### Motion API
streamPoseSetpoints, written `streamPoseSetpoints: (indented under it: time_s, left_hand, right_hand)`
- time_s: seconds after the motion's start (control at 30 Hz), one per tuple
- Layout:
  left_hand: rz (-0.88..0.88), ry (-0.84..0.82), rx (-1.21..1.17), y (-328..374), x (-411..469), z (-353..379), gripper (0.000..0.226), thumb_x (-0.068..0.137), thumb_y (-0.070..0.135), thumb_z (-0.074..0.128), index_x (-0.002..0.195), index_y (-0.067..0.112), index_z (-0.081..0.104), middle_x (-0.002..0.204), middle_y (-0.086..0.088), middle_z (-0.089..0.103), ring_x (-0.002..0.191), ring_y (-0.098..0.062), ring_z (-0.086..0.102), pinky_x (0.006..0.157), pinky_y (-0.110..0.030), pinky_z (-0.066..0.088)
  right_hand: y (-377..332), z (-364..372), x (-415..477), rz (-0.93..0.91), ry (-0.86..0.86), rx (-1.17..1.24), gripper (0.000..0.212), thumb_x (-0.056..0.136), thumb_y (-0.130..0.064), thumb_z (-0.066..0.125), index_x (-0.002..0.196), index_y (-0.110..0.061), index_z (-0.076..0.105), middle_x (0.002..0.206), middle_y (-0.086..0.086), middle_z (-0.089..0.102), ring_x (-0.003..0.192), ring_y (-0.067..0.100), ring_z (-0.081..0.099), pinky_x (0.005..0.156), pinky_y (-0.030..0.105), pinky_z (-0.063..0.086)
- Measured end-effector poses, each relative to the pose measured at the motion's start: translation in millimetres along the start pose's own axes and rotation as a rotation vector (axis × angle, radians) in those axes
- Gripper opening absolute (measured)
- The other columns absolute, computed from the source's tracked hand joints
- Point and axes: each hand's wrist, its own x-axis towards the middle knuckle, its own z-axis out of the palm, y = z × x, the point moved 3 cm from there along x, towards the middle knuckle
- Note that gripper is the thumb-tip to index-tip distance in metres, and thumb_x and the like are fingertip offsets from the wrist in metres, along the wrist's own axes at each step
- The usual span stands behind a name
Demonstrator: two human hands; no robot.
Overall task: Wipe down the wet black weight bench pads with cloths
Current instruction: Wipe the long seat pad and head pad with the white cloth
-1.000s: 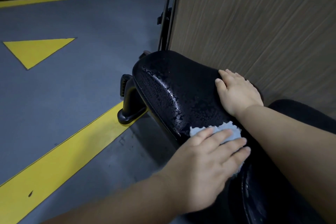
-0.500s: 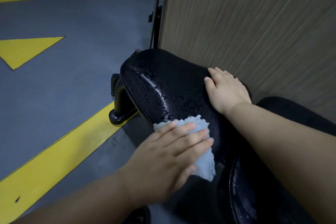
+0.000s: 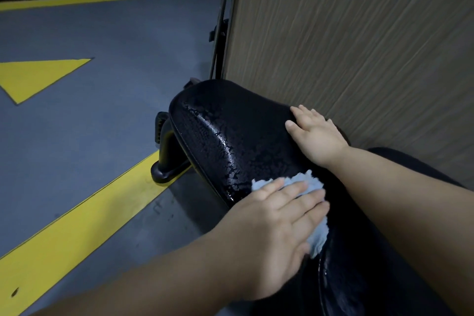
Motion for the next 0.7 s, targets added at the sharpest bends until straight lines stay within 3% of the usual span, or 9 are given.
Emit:
streamPoseSetpoints:
  time_s: [0.3, 0.37, 0.43, 0.5, 0.6, 0.7]
  left_hand:
    - [-0.014, -0.035, -0.005, 7, 1, 1, 0.056, 0.087, 0.036, 0.04, 0.139, 0.02, 0.054, 0.147, 0.004, 0.048, 0.137, -0.016, 0.041, 0.115, -0.035, 0.023]
    - [-0.011, -0.054, -0.02, 11, 19, 5, 0.056, 0.085, 0.035, 0.037, 0.135, 0.021, 0.059, 0.144, 0.003, 0.051, 0.136, -0.017, 0.043, 0.114, -0.036, 0.025]
    - [-0.004, -0.072, -0.037, 12, 33, 8, 0.058, 0.082, 0.035, 0.033, 0.13, 0.022, 0.063, 0.141, 0.005, 0.055, 0.135, -0.015, 0.045, 0.112, -0.036, 0.026]
    - [-0.018, -0.075, -0.065, 10, 39, 8, 0.059, 0.08, 0.035, 0.032, 0.128, 0.024, 0.065, 0.14, 0.006, 0.056, 0.134, -0.013, 0.046, 0.114, -0.036, 0.027]
    - [-0.035, -0.007, -0.242, 4, 34, 1, 0.059, 0.085, 0.039, 0.036, 0.139, 0.023, 0.054, 0.15, 0.006, 0.045, 0.142, -0.009, 0.033, 0.117, -0.031, 0.015]
    - [-0.191, 0.183, -0.423, -17, 23, -10, 0.052, 0.093, 0.041, 0.039, 0.139, 0.022, 0.053, 0.149, 0.009, 0.044, 0.143, -0.006, 0.028, 0.118, -0.027, 0.009]
  right_hand:
    - [2, 0, 0, -0.013, 0.025, 0.061, 0.055, 0.101, -0.045, 0.031, 0.152, -0.027, 0.021, 0.16, -0.008, 0.012, 0.148, 0.012, 0.003, 0.119, 0.037, -0.001]
    - [4, -6, -2, -0.003, -0.012, 0.275, 0.053, 0.1, -0.041, 0.039, 0.15, -0.027, 0.028, 0.159, -0.008, 0.019, 0.147, 0.01, 0.009, 0.12, 0.034, 0.002]
    - [10, -17, -10, 0.057, -0.015, 0.692, 0.047, 0.099, -0.035, 0.048, 0.144, -0.029, 0.041, 0.151, -0.007, 0.038, 0.14, 0.009, 0.029, 0.118, 0.03, 0.018]
    - [17, -36, -22, 0.083, 0.1, 0.923, 0.039, 0.097, -0.032, 0.052, 0.136, -0.031, 0.052, 0.139, -0.011, 0.05, 0.127, 0.004, 0.043, 0.107, 0.021, 0.031]
    - [21, -57, -54, 0.018, 0.312, 0.697, 0.029, 0.097, -0.023, 0.052, 0.124, -0.031, 0.06, 0.121, -0.019, 0.058, 0.113, -0.007, 0.048, 0.088, 0.004, 0.033]
    - [7, -51, -98, -0.144, 0.267, 0.478, 0.028, 0.094, -0.02, 0.056, 0.116, -0.037, 0.061, 0.122, -0.022, 0.057, 0.117, -0.007, 0.049, 0.099, 0.006, 0.032]
